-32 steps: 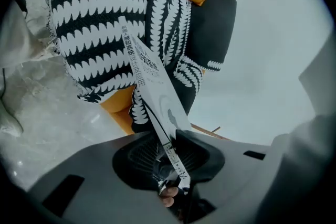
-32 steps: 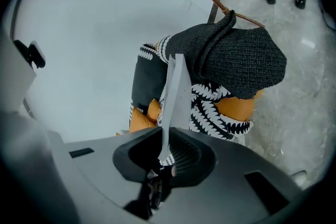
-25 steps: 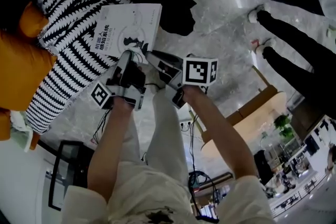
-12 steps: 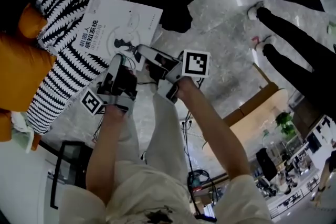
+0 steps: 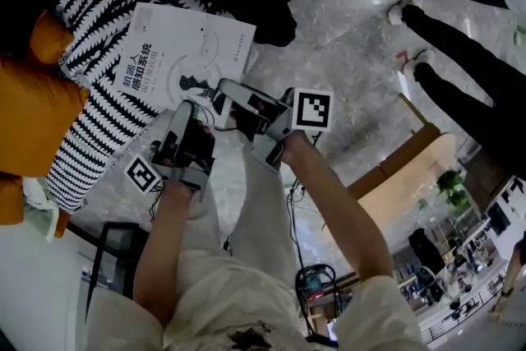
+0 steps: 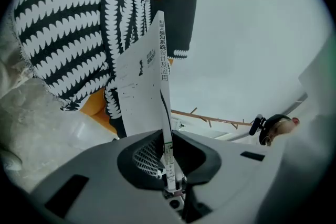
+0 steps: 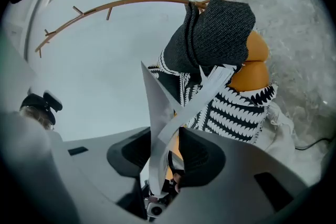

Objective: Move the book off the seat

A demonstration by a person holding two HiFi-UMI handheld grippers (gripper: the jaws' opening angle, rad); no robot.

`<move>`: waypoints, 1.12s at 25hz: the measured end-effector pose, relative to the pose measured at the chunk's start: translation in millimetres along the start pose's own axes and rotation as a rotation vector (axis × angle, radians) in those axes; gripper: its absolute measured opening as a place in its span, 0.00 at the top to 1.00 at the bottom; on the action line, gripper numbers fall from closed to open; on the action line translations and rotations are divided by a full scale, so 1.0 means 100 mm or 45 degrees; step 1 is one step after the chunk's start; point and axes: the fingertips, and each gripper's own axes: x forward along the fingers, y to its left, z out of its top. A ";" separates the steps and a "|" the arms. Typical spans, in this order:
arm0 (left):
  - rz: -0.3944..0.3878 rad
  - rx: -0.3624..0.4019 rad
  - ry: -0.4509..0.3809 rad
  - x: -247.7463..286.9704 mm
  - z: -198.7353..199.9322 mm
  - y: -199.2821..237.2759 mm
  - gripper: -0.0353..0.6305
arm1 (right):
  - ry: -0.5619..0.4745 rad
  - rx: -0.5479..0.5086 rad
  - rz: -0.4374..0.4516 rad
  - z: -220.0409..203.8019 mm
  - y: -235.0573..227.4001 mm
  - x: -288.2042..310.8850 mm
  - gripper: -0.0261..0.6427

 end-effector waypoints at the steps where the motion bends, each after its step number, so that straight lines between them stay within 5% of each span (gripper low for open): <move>1: 0.009 0.013 0.016 -0.01 0.00 0.02 0.87 | -0.002 -0.006 -0.003 -0.01 -0.02 0.00 0.75; 5: 0.122 0.016 0.029 0.00 0.03 0.13 0.87 | 0.006 0.072 -0.034 0.01 -0.13 0.02 0.87; 9: 0.245 -0.033 -0.004 0.05 0.05 0.10 0.87 | 0.041 0.205 -0.101 0.04 -0.16 0.03 0.89; 28: 0.256 0.026 0.006 0.02 0.04 0.09 0.87 | 0.050 0.124 -0.099 0.02 -0.15 0.01 0.89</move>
